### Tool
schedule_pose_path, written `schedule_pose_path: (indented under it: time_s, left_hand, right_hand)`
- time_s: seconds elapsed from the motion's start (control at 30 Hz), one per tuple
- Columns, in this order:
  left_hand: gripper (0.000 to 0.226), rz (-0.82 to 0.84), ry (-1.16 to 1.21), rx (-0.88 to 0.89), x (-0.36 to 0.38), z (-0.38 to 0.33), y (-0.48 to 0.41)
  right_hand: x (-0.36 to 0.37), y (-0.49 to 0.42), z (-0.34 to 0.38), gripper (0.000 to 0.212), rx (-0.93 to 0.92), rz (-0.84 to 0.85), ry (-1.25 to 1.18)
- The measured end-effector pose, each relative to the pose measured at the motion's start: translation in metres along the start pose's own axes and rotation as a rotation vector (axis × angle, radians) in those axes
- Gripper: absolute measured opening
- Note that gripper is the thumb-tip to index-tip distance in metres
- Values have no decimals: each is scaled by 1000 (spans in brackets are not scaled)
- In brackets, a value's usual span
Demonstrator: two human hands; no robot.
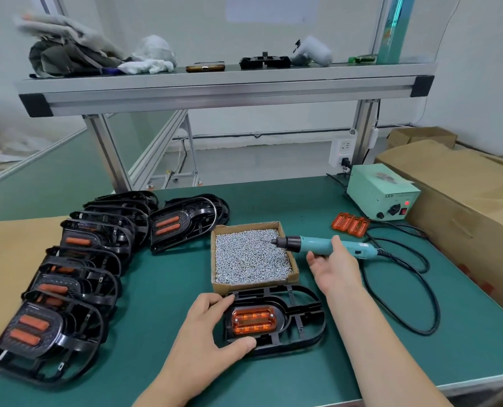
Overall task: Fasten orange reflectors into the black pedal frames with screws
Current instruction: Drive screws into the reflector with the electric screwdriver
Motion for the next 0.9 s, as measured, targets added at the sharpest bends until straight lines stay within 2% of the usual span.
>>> schedule_pose_path:
  time_s: [0.3,0.5,0.67,0.9]
  left_hand:
    - [91,7,-5,5,0,-1,-1]
    - [91,1,-2,11,0,-1,-1]
    - [90,5,-6,12,1,-1,-1]
    - [89,2,-11,19,0,-1,-1]
  right_hand:
    - [9,-8,-6,12,30,31,7]
    - [16,-8,-10,21,71,76,-31]
    - [14,-12,-7,17,33,56,18]
    - [16,-14,-16,16,96,89,-3]
Point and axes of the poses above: each hand's wrist, its own y-axis away from the middle knuckle, its own x-axis out of the palm, z = x × y, the point moved 10 cm from there along -y, towards the middle knuckle, and after that the axes turned 4 degrees about -y, right-handed, at the moved point
